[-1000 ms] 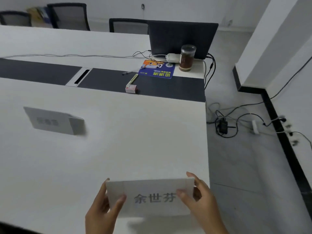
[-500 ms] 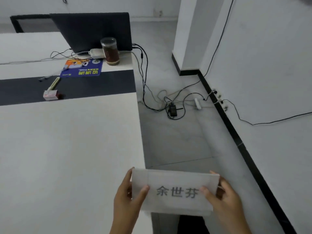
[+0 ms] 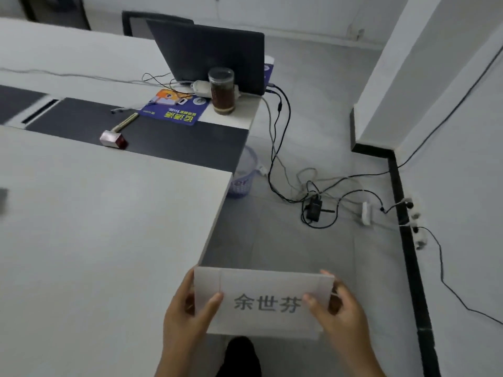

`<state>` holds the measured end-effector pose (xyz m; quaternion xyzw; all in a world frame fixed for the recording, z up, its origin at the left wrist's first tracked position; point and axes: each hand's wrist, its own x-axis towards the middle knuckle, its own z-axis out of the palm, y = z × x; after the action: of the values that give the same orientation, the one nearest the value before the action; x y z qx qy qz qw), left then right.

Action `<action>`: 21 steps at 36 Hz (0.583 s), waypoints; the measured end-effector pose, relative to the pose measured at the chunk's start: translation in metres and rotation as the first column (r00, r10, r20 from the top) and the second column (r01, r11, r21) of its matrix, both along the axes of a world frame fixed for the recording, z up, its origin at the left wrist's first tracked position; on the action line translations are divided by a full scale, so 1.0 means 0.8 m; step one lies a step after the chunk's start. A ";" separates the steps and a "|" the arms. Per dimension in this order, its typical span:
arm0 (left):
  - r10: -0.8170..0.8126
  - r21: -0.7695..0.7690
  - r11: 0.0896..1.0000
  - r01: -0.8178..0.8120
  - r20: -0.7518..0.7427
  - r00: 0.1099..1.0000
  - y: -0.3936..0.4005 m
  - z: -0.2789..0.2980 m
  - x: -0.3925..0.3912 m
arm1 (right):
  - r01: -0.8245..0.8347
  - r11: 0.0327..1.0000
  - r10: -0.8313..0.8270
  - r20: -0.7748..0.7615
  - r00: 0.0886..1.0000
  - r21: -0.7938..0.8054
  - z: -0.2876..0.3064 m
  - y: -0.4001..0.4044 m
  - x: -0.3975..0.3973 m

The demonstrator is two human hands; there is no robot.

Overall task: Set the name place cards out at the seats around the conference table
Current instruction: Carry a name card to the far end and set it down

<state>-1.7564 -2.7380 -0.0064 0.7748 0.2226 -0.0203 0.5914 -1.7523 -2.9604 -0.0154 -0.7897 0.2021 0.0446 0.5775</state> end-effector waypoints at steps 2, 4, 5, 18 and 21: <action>0.070 -0.017 0.997 -0.070 0.016 0.997 0.003 0.002 0.022 | -0.063 0.998 0.063 0.003 0.998 0.013 0.001 0.006 0.037; 0.142 -0.031 0.990 -0.141 0.032 0.989 0.010 0.001 0.048 | -0.113 0.994 0.112 0.032 0.993 0.004 0.004 0.014 0.077; 0.164 -0.040 0.986 -0.162 0.043 0.985 0.013 0.001 0.062 | -0.130 0.991 0.130 0.050 0.990 0.000 0.007 0.018 0.097; 0.449 -0.115 0.892 -0.436 0.131 0.884 0.089 0.013 0.201 | -0.447 0.890 0.456 0.137 0.880 -0.088 0.034 0.121 0.319; 0.579 -0.095 0.815 -0.571 0.104 0.809 0.109 0.004 0.204 | -0.582 0.812 0.583 0.116 0.804 -0.047 0.033 0.163 0.358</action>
<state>-1.5932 -2.6507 -0.0034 0.6532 0.4073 0.2026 0.6053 -1.4661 -2.8301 0.0111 -0.8174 -0.0859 0.1692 0.5439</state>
